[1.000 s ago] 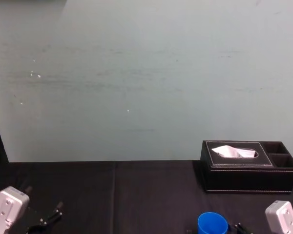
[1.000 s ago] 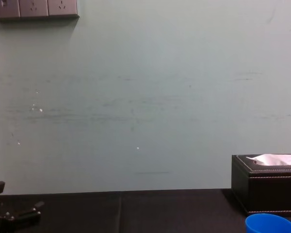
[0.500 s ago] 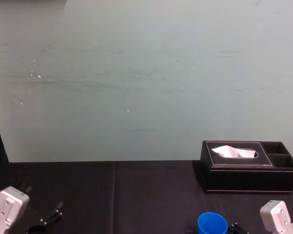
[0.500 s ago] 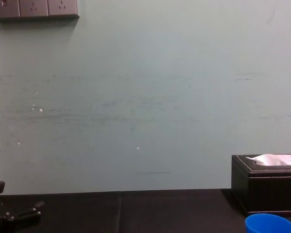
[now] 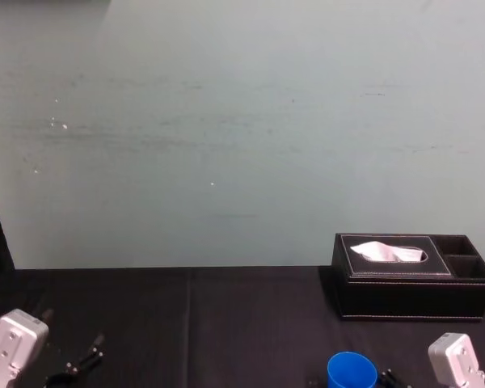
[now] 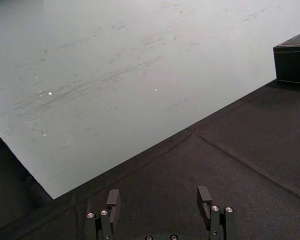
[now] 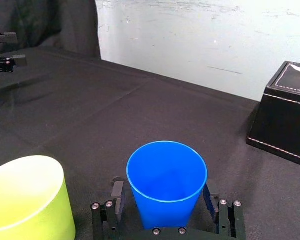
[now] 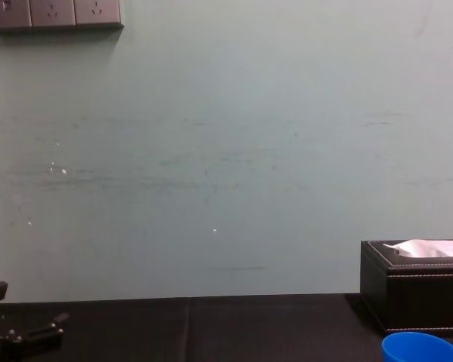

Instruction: Stack the three plastic cups sequentially using one hand.

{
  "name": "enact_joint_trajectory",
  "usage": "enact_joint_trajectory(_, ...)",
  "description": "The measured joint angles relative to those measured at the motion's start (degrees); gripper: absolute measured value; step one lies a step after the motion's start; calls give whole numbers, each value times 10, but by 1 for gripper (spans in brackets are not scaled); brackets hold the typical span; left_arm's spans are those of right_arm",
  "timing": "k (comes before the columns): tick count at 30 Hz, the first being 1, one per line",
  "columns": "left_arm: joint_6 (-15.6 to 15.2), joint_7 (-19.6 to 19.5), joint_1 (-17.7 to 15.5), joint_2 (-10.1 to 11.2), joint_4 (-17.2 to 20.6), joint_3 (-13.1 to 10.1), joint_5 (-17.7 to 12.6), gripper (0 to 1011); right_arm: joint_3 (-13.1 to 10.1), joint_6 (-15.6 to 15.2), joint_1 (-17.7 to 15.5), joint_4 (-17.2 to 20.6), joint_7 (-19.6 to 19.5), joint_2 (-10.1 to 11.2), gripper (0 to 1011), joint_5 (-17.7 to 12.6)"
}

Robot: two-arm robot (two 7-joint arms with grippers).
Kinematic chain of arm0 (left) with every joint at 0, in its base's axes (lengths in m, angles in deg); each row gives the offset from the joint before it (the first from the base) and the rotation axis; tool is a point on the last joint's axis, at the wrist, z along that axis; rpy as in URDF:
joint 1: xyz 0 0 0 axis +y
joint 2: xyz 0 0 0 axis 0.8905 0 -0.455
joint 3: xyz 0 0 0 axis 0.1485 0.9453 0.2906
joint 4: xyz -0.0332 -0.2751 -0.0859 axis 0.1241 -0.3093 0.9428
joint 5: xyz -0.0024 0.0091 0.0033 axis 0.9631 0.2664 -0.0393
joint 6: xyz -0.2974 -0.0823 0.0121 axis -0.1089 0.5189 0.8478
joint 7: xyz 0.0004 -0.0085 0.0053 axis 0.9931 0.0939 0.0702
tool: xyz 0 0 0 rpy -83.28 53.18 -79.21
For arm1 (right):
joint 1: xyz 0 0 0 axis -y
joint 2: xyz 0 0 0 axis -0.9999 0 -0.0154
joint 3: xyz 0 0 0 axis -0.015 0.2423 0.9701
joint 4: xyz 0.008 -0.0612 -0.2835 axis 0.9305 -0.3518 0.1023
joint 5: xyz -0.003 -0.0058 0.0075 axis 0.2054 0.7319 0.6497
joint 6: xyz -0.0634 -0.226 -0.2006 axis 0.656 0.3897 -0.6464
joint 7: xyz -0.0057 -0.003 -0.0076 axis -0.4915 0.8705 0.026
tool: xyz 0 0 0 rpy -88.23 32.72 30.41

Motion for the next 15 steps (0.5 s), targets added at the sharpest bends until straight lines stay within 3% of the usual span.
enact_joint_trajectory(7, 0, 0, 0, 0, 0, 0, 0, 1010, 0, -1, 0, 1, 0, 0, 997, -1)
enact_joint_trajectory(15, 0, 0, 0, 0, 0, 0, 0, 1010, -1, -2, -1, 2, 0, 1, 837, -1)
